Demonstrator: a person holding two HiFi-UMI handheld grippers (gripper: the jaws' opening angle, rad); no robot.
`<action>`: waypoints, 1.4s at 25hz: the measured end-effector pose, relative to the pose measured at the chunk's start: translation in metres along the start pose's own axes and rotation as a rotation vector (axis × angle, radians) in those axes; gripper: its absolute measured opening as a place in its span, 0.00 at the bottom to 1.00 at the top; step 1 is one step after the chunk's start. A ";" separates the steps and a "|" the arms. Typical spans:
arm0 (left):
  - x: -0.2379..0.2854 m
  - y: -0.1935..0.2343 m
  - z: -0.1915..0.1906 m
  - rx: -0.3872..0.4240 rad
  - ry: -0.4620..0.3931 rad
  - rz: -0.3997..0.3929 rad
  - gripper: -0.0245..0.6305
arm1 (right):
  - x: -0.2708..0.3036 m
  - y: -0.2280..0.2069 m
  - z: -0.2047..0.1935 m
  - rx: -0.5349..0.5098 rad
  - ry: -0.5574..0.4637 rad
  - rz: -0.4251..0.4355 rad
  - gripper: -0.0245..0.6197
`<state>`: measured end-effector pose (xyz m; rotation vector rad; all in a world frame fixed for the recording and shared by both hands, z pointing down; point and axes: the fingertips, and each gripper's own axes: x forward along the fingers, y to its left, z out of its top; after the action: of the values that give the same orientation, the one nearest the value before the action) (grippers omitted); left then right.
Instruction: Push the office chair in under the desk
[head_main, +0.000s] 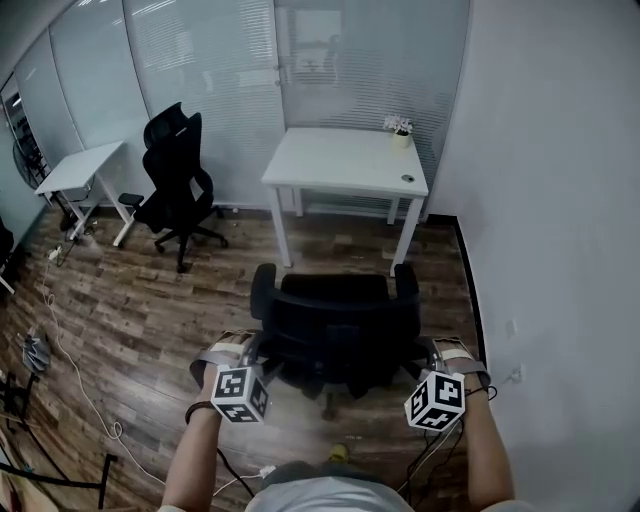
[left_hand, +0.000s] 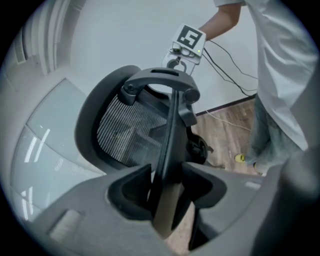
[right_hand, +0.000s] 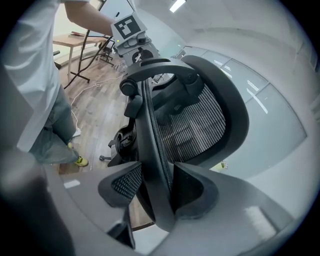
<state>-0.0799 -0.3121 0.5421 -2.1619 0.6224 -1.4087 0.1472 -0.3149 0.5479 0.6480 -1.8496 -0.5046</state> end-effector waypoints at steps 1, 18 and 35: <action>0.004 0.008 -0.003 -0.001 -0.001 0.003 0.33 | 0.005 -0.006 0.002 -0.004 -0.003 0.001 0.34; 0.091 0.145 -0.058 0.032 -0.035 0.018 0.33 | 0.116 -0.125 0.030 0.003 -0.005 -0.022 0.34; 0.201 0.310 -0.119 0.078 -0.087 0.010 0.33 | 0.248 -0.264 0.055 0.067 0.060 -0.033 0.34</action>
<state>-0.1503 -0.6941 0.5348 -2.1430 0.5368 -1.3041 0.0754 -0.6740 0.5420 0.7322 -1.8082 -0.4421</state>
